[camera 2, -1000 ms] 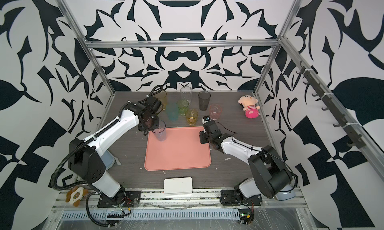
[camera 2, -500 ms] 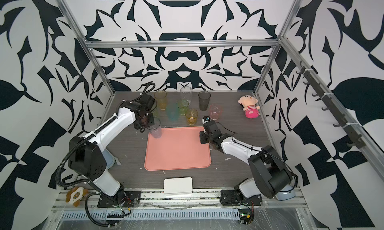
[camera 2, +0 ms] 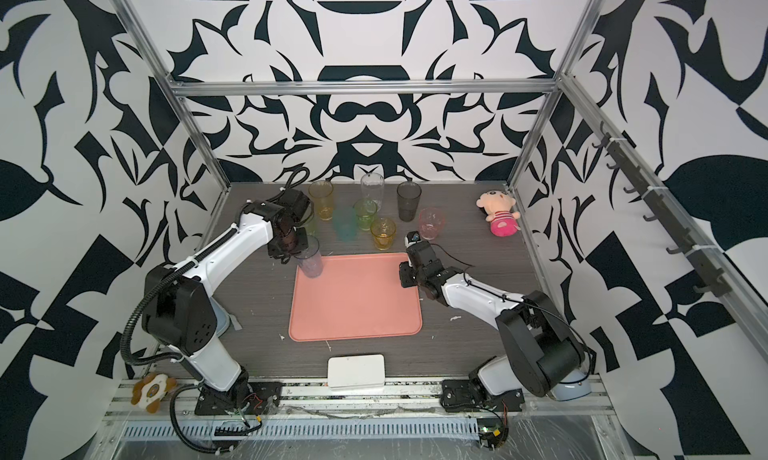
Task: Place the glasses into the tray
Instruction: 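Carry the clear blue cup onto the pink tray's far corner with left gripper, then open left gripper, release the blue cup, and lift away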
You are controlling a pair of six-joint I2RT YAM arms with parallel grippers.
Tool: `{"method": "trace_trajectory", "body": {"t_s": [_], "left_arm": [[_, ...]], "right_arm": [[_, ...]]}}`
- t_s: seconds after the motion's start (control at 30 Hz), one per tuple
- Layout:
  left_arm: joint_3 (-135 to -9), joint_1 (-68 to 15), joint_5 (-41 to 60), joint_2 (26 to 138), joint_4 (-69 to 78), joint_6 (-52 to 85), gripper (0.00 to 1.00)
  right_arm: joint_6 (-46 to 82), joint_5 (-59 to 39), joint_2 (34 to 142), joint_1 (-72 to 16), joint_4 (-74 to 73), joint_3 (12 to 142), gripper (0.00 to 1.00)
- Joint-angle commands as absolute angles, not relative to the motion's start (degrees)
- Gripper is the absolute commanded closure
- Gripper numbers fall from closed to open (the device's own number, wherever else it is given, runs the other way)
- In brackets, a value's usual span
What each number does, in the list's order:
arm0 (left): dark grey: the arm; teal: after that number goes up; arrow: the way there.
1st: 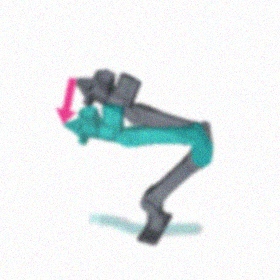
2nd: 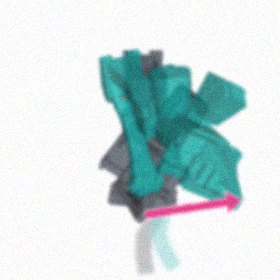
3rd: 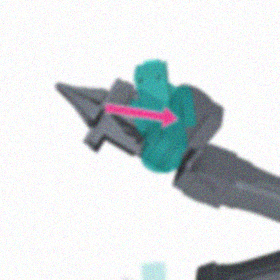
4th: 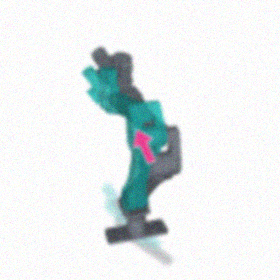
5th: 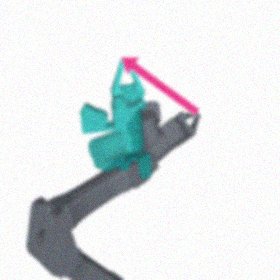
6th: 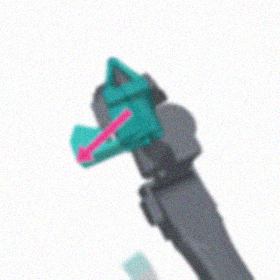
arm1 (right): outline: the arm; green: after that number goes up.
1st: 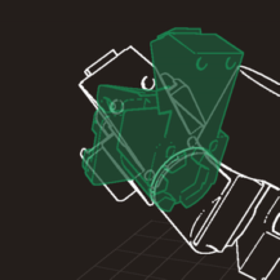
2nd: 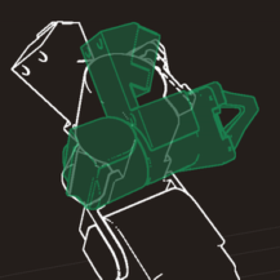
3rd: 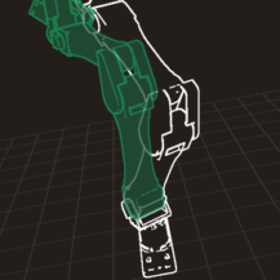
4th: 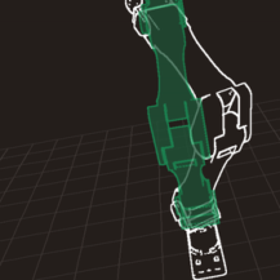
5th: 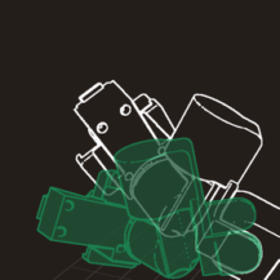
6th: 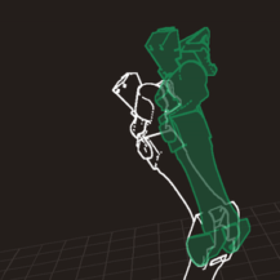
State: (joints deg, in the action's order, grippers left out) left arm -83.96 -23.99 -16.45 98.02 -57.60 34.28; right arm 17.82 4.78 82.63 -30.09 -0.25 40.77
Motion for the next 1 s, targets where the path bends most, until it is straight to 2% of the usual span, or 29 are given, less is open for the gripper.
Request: {"method": "trace_trajectory", "body": {"t_s": [0.0,0.17,0.5,0.97], "left_arm": [[-84.4,-23.9,-15.8,98.9,-59.8,34.6,0.81],[-84.8,-23.8,-15.8,98.8,-60.3,34.5,0.76],[-87.9,-23.9,-16.4,97.2,-62.7,33.7,0.56],[-99.6,-22.5,-20.1,97.4,-66.8,30.6,0.43]], "right_arm": [[17.4,5.8,82.0,-30.2,-0.5,42.7,0.60],[17.5,5.8,81.9,-30.2,-0.5,42.7,0.60],[17.2,5.6,80.8,-30.2,-0.9,42.2,0.60],[16.4,6.4,74.6,-30.4,-5.3,37.6,0.60]]}}
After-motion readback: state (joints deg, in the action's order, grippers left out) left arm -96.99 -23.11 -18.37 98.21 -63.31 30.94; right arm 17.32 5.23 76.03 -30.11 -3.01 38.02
